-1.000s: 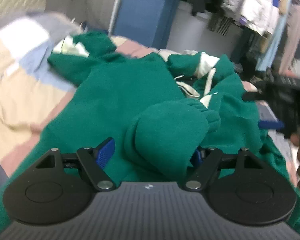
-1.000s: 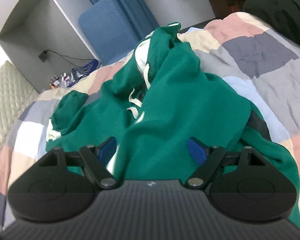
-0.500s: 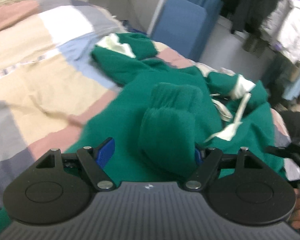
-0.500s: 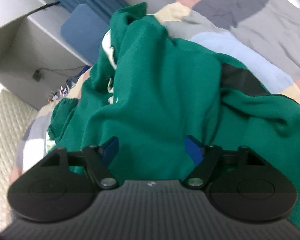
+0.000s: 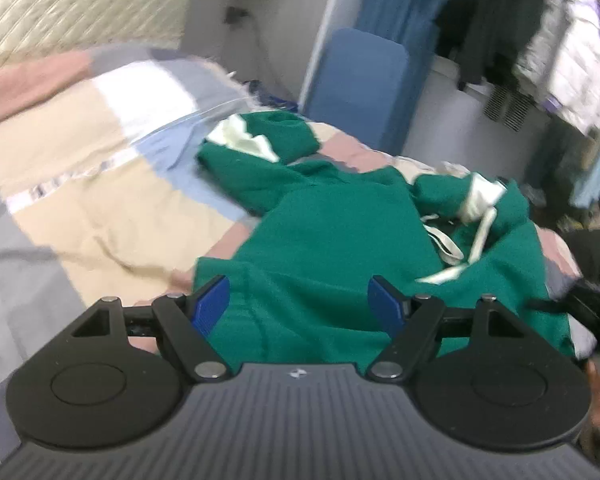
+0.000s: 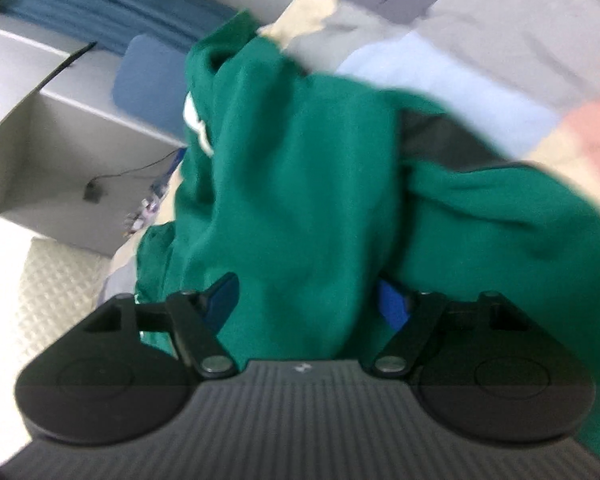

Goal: Fold large clothes

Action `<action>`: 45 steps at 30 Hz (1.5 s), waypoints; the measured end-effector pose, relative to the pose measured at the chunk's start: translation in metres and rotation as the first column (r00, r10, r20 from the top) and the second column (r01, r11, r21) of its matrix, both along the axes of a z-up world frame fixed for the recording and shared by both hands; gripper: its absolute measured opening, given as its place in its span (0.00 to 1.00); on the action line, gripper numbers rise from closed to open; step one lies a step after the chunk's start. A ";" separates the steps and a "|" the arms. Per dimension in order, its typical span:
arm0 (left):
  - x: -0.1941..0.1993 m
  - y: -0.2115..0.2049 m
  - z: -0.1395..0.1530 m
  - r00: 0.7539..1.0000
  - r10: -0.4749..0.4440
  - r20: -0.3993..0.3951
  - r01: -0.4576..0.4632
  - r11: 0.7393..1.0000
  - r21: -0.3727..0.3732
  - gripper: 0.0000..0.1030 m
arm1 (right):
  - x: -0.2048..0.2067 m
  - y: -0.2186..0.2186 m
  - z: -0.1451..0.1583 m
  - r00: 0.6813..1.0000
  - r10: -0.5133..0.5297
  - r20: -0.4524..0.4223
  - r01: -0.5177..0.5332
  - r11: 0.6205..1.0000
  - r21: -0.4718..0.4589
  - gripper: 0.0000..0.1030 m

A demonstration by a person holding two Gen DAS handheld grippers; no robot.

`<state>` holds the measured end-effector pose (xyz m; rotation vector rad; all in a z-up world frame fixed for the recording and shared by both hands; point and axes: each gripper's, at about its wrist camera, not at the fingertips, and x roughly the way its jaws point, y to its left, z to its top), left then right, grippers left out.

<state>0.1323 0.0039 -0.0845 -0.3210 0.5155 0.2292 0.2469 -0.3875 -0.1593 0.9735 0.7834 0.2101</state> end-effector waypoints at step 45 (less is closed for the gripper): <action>0.045 -0.019 0.019 0.934 -0.304 -0.187 0.321 0.944 0.070 0.78 | -0.071 0.069 0.120 0.964 0.238 0.119 -0.108 0.759 -0.642 0.78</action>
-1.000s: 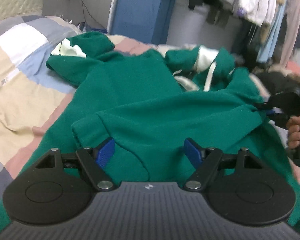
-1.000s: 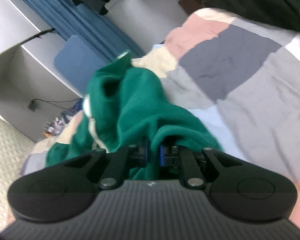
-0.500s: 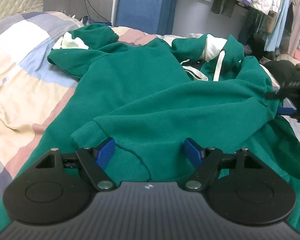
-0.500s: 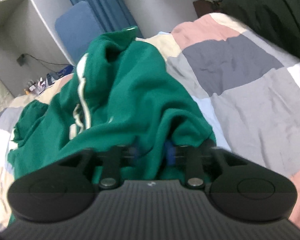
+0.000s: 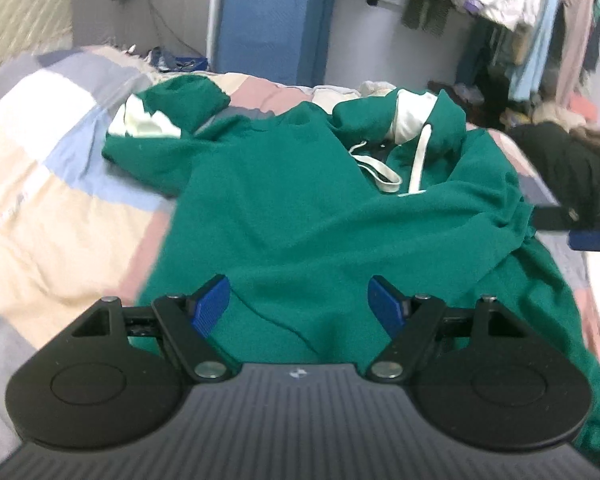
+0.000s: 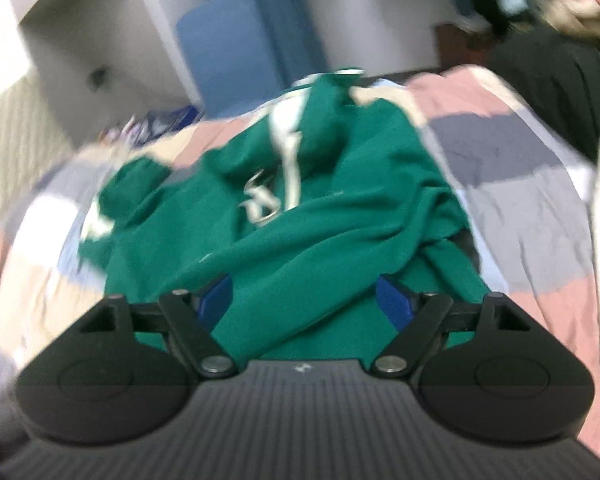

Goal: Fold large clothes

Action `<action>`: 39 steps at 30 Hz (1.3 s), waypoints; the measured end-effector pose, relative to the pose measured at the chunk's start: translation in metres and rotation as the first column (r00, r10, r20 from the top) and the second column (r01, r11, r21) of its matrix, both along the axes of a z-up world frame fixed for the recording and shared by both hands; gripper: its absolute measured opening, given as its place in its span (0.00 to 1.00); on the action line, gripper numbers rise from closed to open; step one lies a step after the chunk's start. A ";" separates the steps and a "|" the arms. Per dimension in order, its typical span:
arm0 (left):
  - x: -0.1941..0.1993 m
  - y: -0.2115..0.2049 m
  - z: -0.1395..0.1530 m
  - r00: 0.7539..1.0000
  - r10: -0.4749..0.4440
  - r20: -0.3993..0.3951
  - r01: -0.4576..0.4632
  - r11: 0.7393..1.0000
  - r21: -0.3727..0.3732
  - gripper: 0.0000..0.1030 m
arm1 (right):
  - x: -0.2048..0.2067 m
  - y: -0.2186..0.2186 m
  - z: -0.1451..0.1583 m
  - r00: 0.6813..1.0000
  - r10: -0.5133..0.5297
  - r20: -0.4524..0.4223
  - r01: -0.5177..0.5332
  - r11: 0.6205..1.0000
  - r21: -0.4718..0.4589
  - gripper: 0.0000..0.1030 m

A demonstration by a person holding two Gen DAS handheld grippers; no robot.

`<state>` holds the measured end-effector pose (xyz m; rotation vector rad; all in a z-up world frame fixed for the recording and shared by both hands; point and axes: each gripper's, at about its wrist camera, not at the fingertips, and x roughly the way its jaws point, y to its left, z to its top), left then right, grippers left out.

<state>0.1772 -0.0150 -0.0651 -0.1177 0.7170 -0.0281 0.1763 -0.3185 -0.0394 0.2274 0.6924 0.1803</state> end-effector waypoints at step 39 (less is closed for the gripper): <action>0.306 0.275 -0.091 0.920 0.392 0.005 -0.364 0.859 -0.360 0.43 | 0.118 0.097 -0.044 0.951 -0.029 -0.308 0.036 0.999 0.015 0.78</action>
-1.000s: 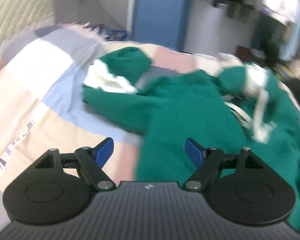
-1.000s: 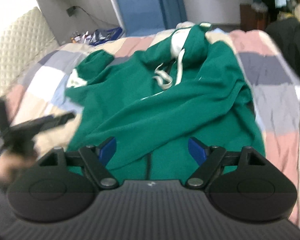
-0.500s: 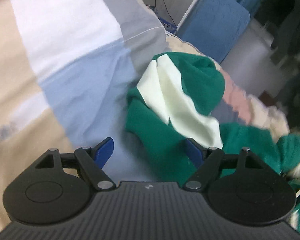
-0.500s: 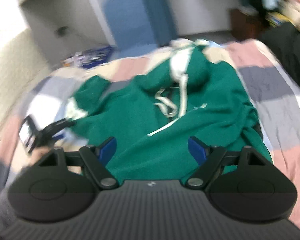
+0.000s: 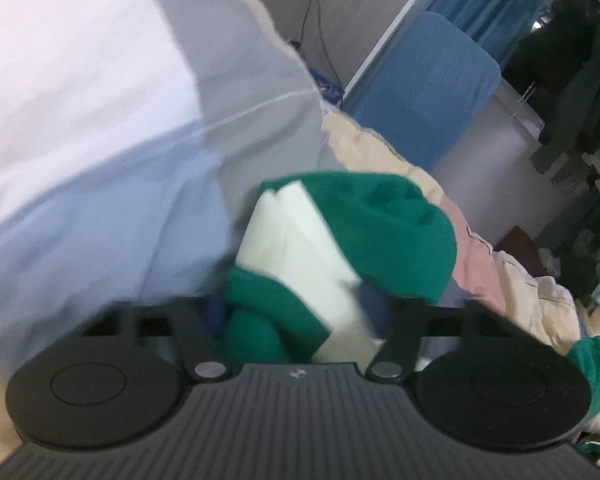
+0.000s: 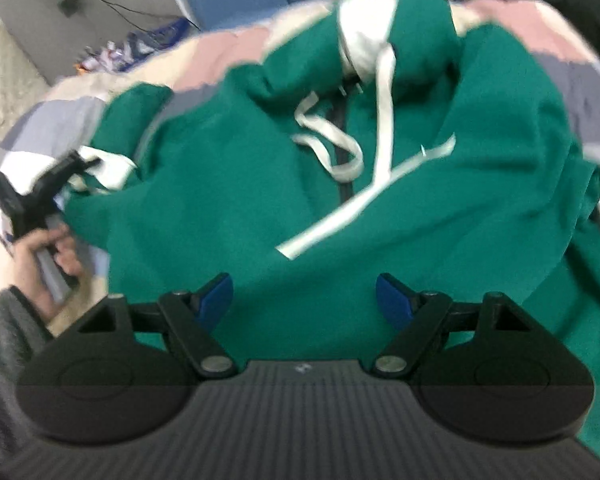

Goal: Fold large clothes

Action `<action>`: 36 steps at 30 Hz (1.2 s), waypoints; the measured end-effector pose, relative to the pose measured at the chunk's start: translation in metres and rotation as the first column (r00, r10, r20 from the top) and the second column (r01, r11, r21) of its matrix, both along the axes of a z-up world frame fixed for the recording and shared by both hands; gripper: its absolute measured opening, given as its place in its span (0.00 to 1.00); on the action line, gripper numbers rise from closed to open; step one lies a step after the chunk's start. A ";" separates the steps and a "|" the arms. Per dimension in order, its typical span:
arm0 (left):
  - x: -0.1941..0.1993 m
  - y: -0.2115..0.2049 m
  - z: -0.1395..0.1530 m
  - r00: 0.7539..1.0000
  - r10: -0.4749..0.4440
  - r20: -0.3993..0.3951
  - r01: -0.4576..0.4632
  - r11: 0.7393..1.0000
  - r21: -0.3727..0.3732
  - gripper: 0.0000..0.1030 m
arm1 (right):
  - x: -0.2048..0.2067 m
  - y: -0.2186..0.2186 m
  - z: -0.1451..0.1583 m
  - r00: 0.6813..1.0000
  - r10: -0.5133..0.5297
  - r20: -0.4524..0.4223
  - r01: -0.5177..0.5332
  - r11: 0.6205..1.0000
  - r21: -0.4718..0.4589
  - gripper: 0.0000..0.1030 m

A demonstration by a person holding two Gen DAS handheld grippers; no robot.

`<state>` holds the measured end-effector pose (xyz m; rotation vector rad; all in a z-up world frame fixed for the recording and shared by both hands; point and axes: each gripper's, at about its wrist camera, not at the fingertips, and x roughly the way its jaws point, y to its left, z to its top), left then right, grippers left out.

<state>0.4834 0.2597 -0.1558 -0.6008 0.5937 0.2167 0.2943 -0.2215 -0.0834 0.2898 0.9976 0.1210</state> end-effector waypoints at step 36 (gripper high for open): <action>-0.297 -0.270 0.102 0.841 -0.540 0.031 0.514 0.816 0.266 0.73 | -0.179 -0.082 0.067 0.972 -0.055 0.228 0.055 0.998 0.009 0.78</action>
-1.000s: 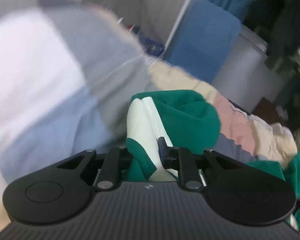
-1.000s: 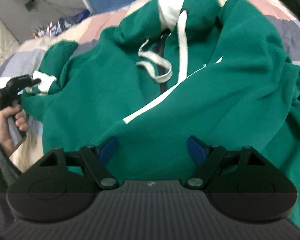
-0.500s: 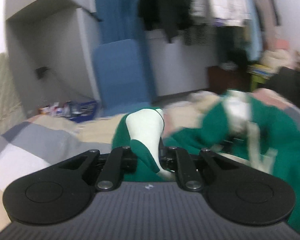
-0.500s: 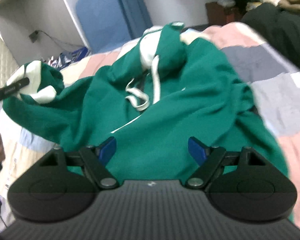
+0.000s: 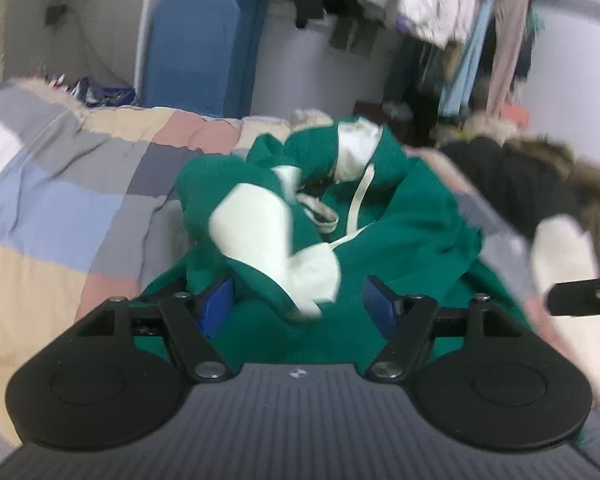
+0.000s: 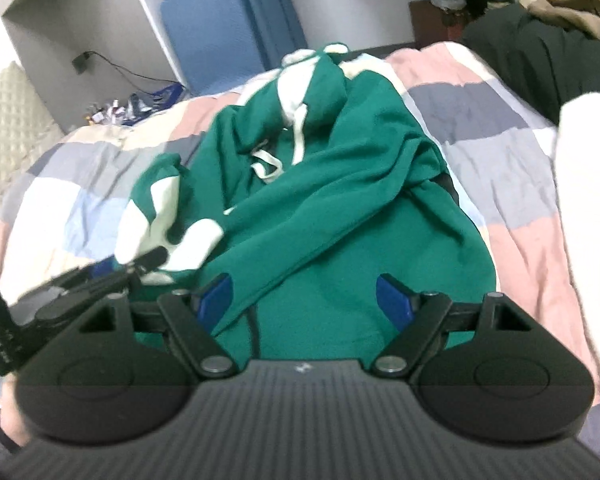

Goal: Fold large clothes

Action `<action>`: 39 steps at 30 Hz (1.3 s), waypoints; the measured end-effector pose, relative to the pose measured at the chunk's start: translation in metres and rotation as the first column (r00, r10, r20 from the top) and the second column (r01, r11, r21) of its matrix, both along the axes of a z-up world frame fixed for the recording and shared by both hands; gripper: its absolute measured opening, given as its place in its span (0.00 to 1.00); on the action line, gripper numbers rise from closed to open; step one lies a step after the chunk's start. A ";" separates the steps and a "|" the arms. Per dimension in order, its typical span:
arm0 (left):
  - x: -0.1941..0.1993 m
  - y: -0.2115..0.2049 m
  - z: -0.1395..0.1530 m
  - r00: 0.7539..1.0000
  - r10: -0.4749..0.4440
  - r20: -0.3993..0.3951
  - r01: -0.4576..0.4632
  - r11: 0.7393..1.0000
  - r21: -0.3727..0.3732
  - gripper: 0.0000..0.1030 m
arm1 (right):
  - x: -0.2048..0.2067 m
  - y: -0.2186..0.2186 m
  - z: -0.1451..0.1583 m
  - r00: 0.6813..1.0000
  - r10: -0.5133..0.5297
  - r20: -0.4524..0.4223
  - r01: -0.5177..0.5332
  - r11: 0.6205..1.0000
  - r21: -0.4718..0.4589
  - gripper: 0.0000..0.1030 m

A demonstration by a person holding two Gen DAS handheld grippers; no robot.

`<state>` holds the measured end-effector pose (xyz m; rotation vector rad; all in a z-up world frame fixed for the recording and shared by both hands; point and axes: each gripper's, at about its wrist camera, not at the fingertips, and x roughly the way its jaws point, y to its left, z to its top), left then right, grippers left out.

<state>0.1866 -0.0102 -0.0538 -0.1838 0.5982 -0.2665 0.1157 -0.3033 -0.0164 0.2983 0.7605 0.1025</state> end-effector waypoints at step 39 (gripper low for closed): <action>0.005 0.126 -0.035 0.968 0.169 -0.185 -0.212 0.946 -0.245 0.73 | 0.183 0.206 -0.025 0.888 0.453 0.073 -0.446 0.890 -0.095 0.12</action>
